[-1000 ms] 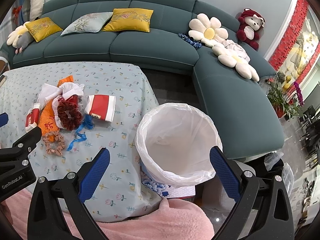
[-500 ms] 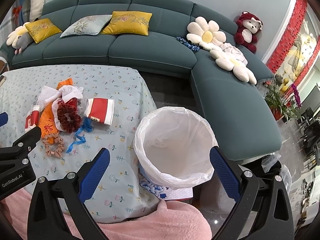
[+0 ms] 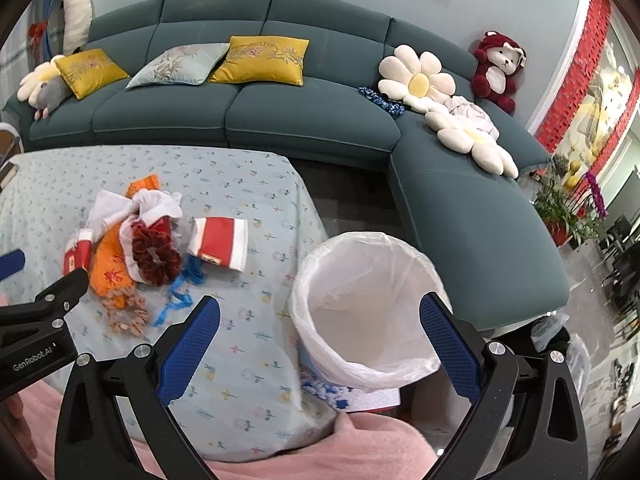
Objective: Collect trash
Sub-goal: 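Grasp the upright red-white paper cup with the left gripper while the right grasps the tipped cup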
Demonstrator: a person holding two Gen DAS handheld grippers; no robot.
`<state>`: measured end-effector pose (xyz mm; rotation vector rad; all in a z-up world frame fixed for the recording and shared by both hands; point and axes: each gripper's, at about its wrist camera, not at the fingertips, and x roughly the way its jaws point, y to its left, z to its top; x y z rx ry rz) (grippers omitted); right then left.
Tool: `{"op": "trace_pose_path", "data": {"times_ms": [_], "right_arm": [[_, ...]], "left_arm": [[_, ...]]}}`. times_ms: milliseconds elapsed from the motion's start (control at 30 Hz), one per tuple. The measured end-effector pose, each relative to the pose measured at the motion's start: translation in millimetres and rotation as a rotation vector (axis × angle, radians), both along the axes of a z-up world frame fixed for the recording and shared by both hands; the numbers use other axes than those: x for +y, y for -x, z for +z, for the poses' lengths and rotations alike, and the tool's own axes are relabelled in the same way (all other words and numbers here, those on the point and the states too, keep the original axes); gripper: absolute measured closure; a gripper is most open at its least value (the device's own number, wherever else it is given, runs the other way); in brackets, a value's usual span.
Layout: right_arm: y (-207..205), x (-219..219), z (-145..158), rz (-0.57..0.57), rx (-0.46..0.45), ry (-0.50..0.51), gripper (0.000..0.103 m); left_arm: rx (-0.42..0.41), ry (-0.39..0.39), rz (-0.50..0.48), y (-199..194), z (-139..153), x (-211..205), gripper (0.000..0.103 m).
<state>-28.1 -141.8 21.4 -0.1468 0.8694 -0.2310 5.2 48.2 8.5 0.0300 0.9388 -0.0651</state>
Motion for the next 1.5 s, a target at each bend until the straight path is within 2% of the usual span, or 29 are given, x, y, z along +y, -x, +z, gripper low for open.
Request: {"op": "trace_pose_path", "data": {"times_ms": [233, 433, 733, 900, 1000, 1067, 1200, 1267, 1300, 1367, 1400, 1467, 1500], "right_arm": [[-15, 17, -8, -0.005, -0.015, -0.037, 0.008], [-38, 39, -21, 0.034, -0.005, -0.061, 0.008], [-97, 72, -57, 0.064, 0.025, -0.077, 0.009], [-133, 78, -86, 0.046, 0.084, -0.115, 0.022], [-150, 82, -103, 0.032, 0.115, -0.119, 0.028], [-159, 83, -114, 0.024, 0.141, -0.131, 0.038], [-173, 84, -132, 0.010, 0.187, -0.153, 0.048], [-177, 86, -141, 0.012, 0.208, -0.153, 0.057], [-179, 86, -144, 0.014, 0.217, -0.155, 0.061], [-181, 87, -152, 0.023, 0.242, -0.172, 0.076], [-182, 87, -155, 0.027, 0.251, -0.179, 0.080], [-182, 87, -157, 0.034, 0.259, -0.186, 0.084], [-180, 89, -157, 0.040, 0.254, -0.180, 0.084]], "left_arm": [[0.037, 0.008, 0.055, -12, -15, 41, 0.011], [0.091, 0.032, 0.095, -26, -38, 79, 0.011], [0.125, 0.048, 0.157, -63, -72, 133, 0.011], [0.177, 0.128, 0.201, -86, -99, 159, 0.011], [0.205, 0.139, 0.193, -97, -113, 160, 0.011], [0.220, 0.137, 0.187, -104, -121, 157, 0.011], [0.254, 0.151, 0.184, -113, -137, 153, 0.011], [0.266, 0.158, 0.182, -116, -142, 151, 0.012], [0.273, 0.163, 0.180, -116, -145, 150, 0.017], [0.292, 0.177, 0.171, -117, -150, 149, 0.030], [0.300, 0.184, 0.172, -117, -152, 149, 0.035], [0.299, 0.197, 0.178, -116, -153, 151, 0.036], [0.294, 0.202, 0.179, -114, -152, 151, 0.040]]}}
